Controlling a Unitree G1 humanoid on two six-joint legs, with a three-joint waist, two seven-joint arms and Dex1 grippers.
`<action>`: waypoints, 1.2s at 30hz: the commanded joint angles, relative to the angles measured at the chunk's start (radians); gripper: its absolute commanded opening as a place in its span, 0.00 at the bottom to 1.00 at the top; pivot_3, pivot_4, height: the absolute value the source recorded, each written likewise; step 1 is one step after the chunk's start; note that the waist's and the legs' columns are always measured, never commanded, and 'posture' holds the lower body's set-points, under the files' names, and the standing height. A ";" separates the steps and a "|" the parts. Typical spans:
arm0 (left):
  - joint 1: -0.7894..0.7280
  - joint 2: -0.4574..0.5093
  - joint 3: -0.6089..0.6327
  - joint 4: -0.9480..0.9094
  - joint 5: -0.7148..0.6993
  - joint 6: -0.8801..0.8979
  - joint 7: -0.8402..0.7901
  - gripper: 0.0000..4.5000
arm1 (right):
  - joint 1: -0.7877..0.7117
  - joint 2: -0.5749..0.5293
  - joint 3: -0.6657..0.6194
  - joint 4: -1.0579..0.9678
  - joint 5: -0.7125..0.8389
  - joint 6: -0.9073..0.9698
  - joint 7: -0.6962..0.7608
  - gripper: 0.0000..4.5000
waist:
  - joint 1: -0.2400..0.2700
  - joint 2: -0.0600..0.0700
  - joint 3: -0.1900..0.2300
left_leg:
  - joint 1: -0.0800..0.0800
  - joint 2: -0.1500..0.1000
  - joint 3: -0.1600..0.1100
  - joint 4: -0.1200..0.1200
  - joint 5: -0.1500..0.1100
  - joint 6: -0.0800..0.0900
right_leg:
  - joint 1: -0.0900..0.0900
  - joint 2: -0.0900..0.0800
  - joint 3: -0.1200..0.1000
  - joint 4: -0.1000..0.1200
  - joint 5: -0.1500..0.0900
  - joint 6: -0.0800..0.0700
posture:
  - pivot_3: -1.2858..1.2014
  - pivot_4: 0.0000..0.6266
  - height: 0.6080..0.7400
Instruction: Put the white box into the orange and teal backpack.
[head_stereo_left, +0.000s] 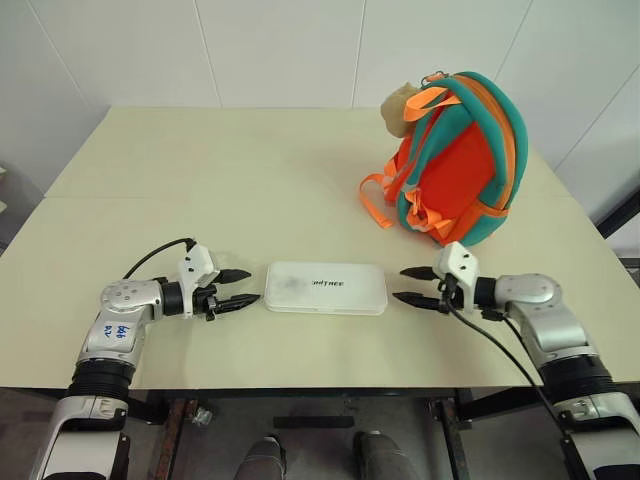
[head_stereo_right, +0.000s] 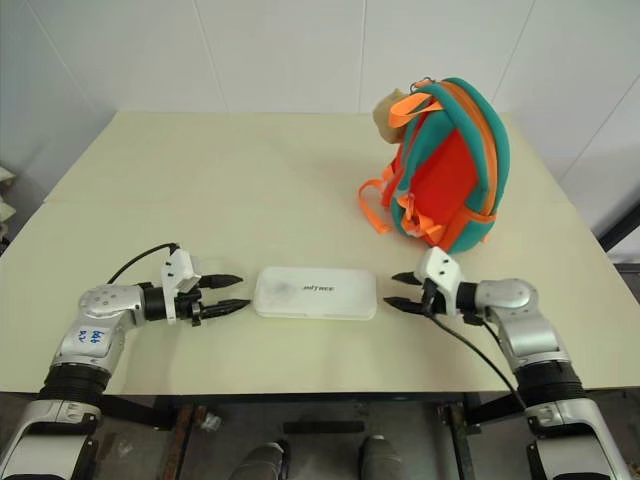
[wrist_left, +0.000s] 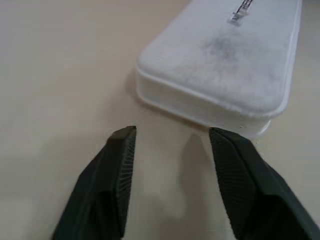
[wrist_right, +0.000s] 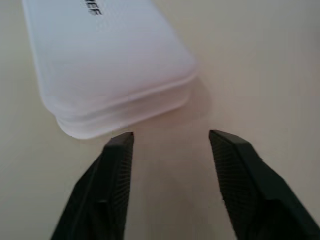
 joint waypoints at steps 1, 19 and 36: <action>0.009 0.048 0.045 -0.008 -0.013 0.002 0.004 0.89 | -0.025 -0.048 -0.037 0.001 0.010 0.006 0.033 0.87 | 0.000 0.000 0.000 | 0.000 0.000 0.000 0.000 0.000 0.000 | 0.000 0.000 0.000 0.000 0.000 0.000 | 0.52 0.24 1.00; -0.226 -0.048 0.026 -0.012 -0.338 1.166 0.080 1.00 | -0.129 -0.032 0.066 -0.134 0.074 0.514 0.150 1.00 | -0.002 0.000 0.000 | -0.001 0.000 -0.001 0.000 0.000 0.000 | 0.000 0.000 -0.001 0.001 -0.001 0.001 | 0.52 0.24 1.00; -0.320 -0.165 0.037 0.126 -0.374 1.367 0.129 1.00 | -0.130 0.062 0.120 -0.191 0.070 0.483 0.151 1.00 | 0.001 0.000 0.000 | 0.000 -0.001 -0.001 0.001 0.000 -0.001 | 0.001 0.000 -0.001 0.000 -0.001 0.001 | 0.52 0.24 1.00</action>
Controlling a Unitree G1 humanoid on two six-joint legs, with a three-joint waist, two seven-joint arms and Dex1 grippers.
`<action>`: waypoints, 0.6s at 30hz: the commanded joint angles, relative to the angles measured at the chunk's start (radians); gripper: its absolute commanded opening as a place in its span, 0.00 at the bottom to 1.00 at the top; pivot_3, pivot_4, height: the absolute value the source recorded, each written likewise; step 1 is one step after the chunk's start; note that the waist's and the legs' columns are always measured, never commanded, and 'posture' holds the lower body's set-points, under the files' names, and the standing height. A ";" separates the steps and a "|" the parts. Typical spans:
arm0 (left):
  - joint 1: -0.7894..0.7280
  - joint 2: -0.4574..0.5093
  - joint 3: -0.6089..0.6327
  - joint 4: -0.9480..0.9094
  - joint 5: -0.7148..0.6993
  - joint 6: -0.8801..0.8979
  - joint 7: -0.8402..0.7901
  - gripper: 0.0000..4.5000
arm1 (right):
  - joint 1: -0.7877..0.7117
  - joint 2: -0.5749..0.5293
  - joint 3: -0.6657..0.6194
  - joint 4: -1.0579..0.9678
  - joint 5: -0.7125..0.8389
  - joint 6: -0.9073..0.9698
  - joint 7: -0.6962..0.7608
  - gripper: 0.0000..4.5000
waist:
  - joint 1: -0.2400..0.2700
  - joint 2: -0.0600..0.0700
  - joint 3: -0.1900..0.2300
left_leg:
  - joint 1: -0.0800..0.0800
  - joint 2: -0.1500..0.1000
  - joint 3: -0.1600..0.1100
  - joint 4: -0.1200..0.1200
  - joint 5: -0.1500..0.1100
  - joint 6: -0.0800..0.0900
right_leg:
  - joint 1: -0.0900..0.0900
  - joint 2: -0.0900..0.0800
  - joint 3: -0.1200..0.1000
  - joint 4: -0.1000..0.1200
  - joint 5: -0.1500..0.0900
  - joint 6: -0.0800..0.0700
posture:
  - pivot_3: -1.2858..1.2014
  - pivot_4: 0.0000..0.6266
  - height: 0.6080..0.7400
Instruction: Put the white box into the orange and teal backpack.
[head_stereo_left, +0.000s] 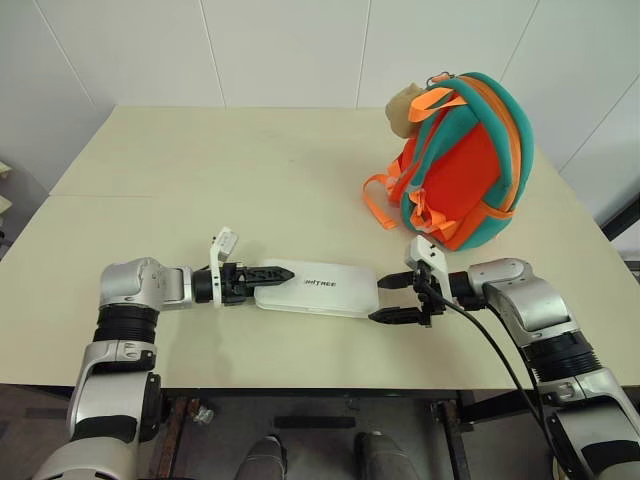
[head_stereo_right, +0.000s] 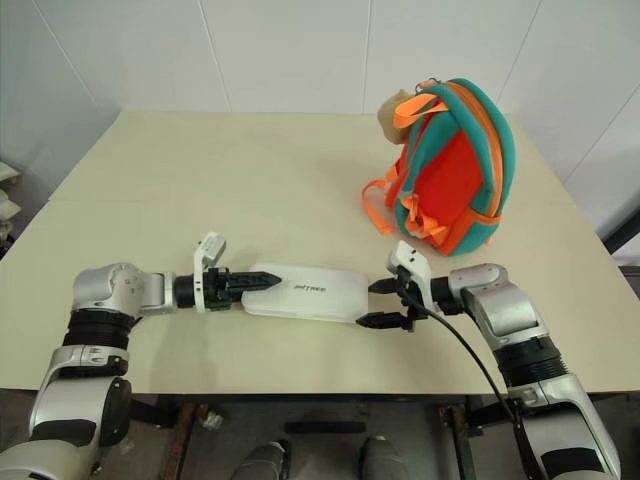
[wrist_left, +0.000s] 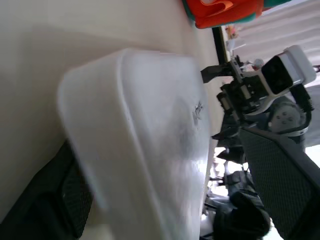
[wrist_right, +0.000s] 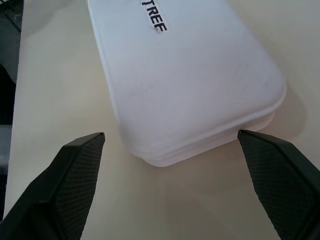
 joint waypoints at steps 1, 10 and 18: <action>0.000 -0.019 -0.028 0.031 -0.013 0.039 -0.003 1.00 | -0.014 -0.002 -0.003 -0.027 0.002 -0.038 0.004 1.00 | -0.001 0.000 0.000 | 0.000 0.000 0.000 0.000 0.000 0.000 | 0.000 0.000 0.000 0.000 0.000 0.000 | 0.52 0.24 1.00; -0.006 -0.003 -0.067 0.040 -0.018 0.044 -0.048 1.00 | 0.026 -0.035 -0.011 -0.003 -0.038 -0.121 0.000 1.00 | -0.001 0.000 0.000 | 0.000 0.000 0.000 0.000 0.000 0.000 | 0.000 0.000 0.000 0.000 0.000 0.000 | 0.52 0.24 1.00; 0.018 -0.018 -0.051 0.020 -0.043 0.052 -0.050 0.51 | 0.077 -0.027 -0.040 -0.051 -0.015 -0.132 -0.031 1.00 | -0.003 0.000 0.000 | 0.000 0.000 0.000 0.000 0.000 0.000 | 0.000 0.000 0.000 0.000 0.000 0.000 | 0.52 0.24 1.00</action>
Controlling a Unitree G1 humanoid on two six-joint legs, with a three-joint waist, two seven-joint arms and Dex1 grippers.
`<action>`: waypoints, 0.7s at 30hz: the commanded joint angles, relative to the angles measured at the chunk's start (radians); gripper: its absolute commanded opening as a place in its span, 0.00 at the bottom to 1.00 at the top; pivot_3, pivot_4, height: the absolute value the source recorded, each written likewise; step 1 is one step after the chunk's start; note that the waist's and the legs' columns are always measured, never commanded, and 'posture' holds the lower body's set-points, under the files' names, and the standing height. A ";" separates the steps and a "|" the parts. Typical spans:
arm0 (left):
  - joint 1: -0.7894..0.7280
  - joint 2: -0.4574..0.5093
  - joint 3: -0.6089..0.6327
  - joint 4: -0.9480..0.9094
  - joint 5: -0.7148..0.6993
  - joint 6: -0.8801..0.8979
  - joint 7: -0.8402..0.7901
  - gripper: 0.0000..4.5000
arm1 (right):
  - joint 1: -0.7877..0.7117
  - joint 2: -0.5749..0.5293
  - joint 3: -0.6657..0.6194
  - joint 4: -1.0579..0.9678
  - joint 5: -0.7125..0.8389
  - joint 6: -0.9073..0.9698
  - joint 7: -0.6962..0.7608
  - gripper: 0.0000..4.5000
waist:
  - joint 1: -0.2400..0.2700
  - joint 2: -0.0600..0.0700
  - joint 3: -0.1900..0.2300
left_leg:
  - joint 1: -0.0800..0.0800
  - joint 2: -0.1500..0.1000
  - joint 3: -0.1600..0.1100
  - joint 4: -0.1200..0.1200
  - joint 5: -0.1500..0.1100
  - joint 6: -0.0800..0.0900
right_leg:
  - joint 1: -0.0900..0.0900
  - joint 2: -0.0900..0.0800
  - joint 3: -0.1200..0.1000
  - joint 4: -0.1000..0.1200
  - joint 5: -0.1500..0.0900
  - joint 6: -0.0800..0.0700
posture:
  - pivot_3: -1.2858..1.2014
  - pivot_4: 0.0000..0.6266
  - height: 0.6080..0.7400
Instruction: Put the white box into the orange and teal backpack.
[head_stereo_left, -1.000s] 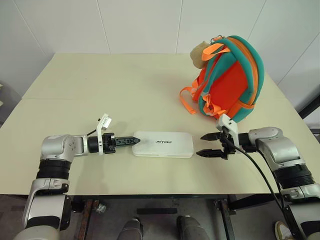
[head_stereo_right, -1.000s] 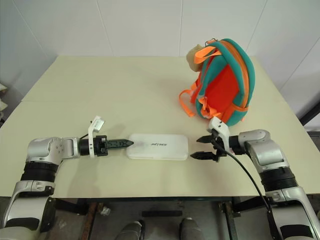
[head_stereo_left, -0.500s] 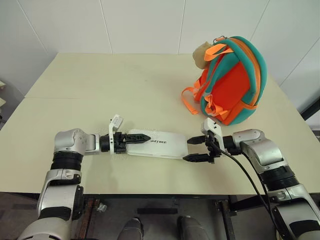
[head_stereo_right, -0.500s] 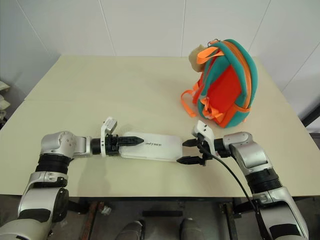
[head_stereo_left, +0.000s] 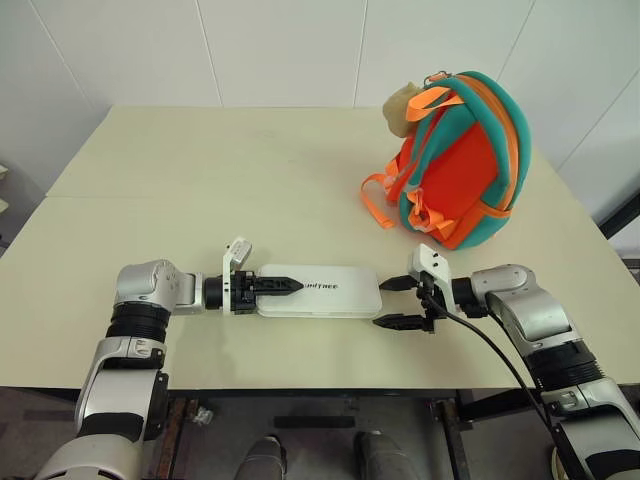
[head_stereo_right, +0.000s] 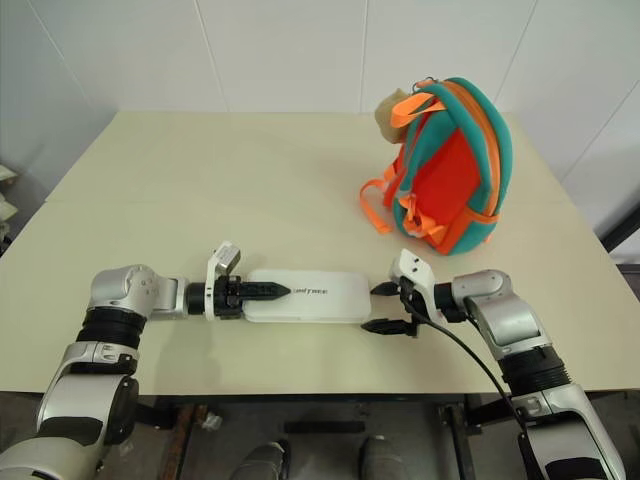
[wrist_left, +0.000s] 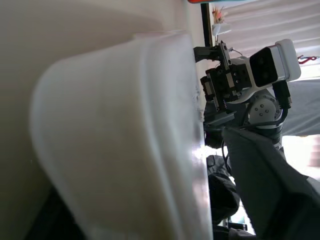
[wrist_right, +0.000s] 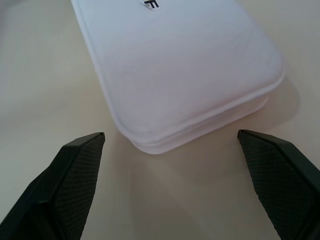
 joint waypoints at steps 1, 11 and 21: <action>0.033 -0.010 0.012 -0.054 -0.039 0.032 0.000 0.45 | 0.023 -0.004 -0.035 -0.067 0.033 0.000 -0.012 1.00 | 0.000 0.000 0.000 | 0.000 0.000 0.000 0.000 0.000 0.000 | 0.000 0.000 0.000 0.000 0.000 0.000 | 0.52 0.24 1.00; 0.121 0.047 0.233 -0.196 -0.099 -0.130 0.072 0.27 | -0.109 0.045 -0.199 -0.003 0.058 0.019 -0.253 1.00 | -0.006 0.000 0.000 | 0.000 0.001 0.000 0.000 0.001 -0.001 | -0.001 0.000 0.000 0.001 0.001 -0.001 | 0.52 0.24 1.00; 0.226 0.196 0.312 -0.168 -0.070 -0.253 0.092 0.27 | -0.422 0.214 -0.274 0.357 -0.066 -0.054 -0.739 1.00 | -0.001 0.000 0.000 | -0.003 0.001 0.001 -0.007 0.001 -0.002 | -0.007 -0.001 0.001 0.000 0.000 -0.003 | 0.52 0.24 1.00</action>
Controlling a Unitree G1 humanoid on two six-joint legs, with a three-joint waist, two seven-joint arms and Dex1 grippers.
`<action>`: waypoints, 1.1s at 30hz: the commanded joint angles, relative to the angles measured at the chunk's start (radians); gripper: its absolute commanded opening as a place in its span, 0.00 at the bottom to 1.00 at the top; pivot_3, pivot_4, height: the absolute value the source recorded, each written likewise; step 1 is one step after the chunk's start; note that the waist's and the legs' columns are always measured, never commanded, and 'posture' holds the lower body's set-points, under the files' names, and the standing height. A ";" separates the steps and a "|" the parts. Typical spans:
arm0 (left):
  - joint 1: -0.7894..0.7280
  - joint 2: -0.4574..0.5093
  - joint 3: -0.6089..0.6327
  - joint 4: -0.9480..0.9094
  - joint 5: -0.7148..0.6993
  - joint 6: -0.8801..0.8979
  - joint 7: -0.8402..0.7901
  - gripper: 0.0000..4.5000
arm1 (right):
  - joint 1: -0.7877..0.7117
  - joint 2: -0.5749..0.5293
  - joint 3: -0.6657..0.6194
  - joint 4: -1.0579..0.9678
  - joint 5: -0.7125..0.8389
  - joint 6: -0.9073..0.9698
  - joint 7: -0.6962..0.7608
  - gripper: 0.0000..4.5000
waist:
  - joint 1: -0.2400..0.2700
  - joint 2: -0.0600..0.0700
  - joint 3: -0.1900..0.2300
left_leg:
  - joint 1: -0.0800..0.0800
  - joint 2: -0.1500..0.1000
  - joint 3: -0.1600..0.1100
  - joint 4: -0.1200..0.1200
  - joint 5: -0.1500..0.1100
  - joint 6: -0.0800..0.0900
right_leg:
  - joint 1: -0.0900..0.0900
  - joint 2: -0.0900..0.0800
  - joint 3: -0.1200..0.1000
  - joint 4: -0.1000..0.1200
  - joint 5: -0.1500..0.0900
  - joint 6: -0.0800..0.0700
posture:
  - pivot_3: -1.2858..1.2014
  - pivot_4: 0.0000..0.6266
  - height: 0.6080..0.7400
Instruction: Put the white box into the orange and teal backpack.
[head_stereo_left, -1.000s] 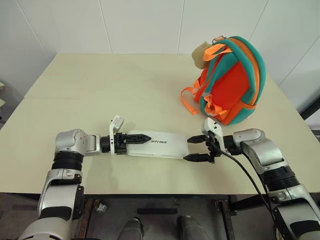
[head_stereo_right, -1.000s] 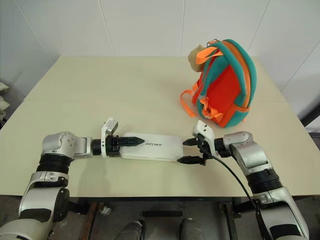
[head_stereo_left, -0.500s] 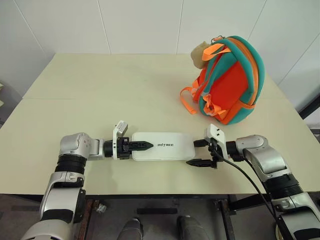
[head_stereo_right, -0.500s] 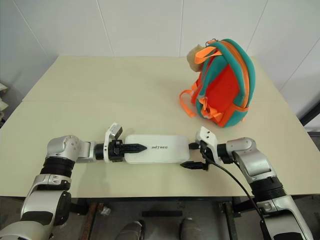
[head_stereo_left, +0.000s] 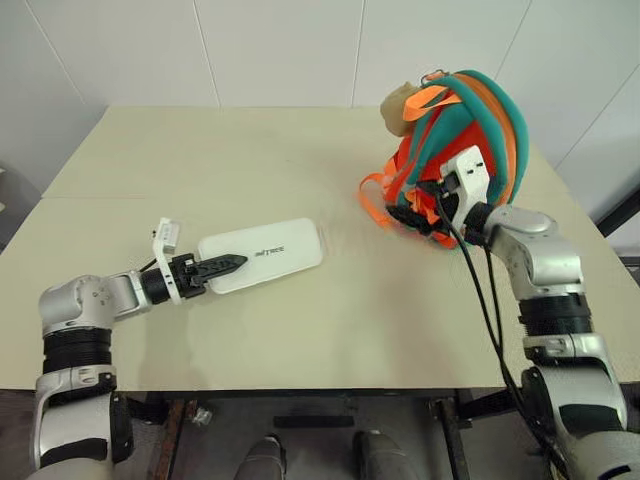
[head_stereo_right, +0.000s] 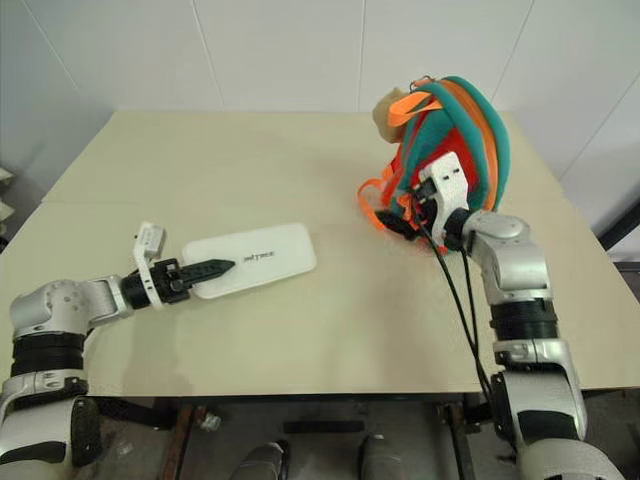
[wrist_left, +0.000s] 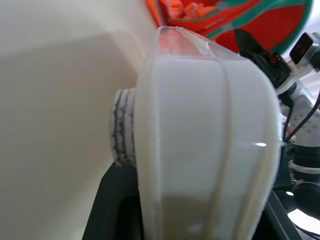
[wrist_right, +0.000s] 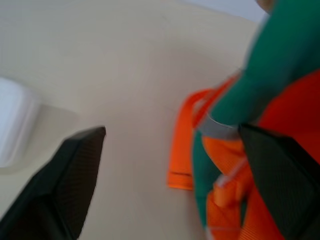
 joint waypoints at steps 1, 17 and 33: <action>0.066 0.031 0.050 -0.045 -0.007 -0.029 0.026 0.27 | -0.125 0.068 -0.028 0.159 -0.049 -0.094 -0.175 1.00 | -0.003 0.000 0.000 | 0.000 0.000 0.001 -0.001 0.000 0.000 | -0.002 0.000 0.000 0.000 0.000 0.000 | 0.52 0.24 1.00; 0.248 -0.067 0.136 -0.330 -0.145 -0.021 0.150 0.27 | -0.415 0.259 -0.068 0.658 -0.067 -0.579 -0.211 0.71 | -0.028 -0.001 0.000 | 0.000 0.001 0.002 -0.011 0.005 -0.003 | -0.006 0.000 0.002 0.002 -0.001 -0.002 | 0.52 0.24 1.00; 0.230 0.010 0.126 -0.216 -0.121 -0.146 0.137 0.27 | -0.002 0.066 0.002 -0.427 0.510 0.197 0.488 0.01 | -0.028 -0.001 0.000 | 0.000 0.002 0.002 -0.011 0.004 -0.004 | -0.008 0.002 0.002 0.004 -0.001 -0.002 | 0.52 0.24 1.00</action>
